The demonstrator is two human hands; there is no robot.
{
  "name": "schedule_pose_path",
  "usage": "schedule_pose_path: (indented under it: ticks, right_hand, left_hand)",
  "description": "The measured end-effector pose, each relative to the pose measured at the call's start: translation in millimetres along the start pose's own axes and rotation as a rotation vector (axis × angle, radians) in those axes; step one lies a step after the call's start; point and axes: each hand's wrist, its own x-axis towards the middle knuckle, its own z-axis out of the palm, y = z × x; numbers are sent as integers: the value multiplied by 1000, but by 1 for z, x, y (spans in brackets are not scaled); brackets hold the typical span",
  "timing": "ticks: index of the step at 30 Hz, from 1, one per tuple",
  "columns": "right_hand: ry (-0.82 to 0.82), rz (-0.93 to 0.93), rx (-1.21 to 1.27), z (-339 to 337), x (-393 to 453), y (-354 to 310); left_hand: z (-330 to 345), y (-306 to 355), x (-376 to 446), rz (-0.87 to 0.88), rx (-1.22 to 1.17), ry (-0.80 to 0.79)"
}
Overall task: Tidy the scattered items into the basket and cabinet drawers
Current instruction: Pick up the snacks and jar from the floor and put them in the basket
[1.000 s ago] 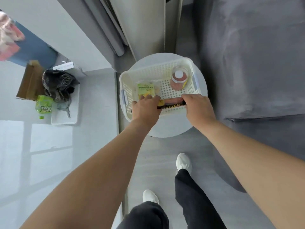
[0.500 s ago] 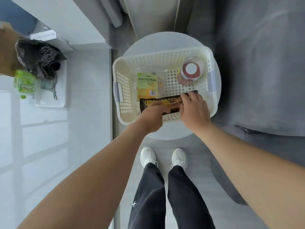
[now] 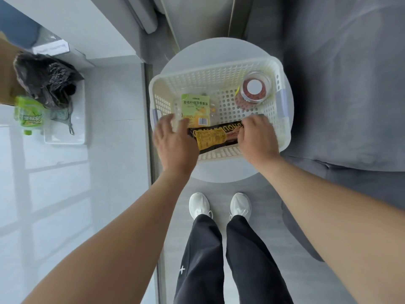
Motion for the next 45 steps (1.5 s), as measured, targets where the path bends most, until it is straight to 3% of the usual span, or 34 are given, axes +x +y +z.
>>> schedule_pose_path:
  ticks: [3, 5, 7, 9, 12, 23, 33, 39, 45]
  right_hand:
    - [233, 359, -103, -24, 11, 2]
    - [173, 646, -62, -32, 17, 11]
    - [27, 804, 144, -31, 16, 20]
    - [-21, 815, 273, -25, 7, 25]
    - [70, 805, 226, -13, -8, 26]
    - [179, 729, 252, -16, 52, 33]
    - [-35, 753, 416, -26, 43, 25]
    - [-82, 719, 410, -44, -4, 17]
    - [-183, 793, 462, -81, -82, 13]
  left_hand:
    - [-14, -5, 11, -548, -180, -163]
    - [-11, -6, 18, -663, -278, -289]
    - [-7, -8, 26, -600, -256, -298]
    - [-4, -11, 41, -495, -250, -291]
    - [1, -15, 65, -389, -295, -309]
    - [11, -8, 117, -359, -269, -301]
    - [-1, -9, 89, -387, -405, -356]
    - [-37, 4, 46, -360, -262, -419]
    - [-81, 48, -18, -207, -87, -429]
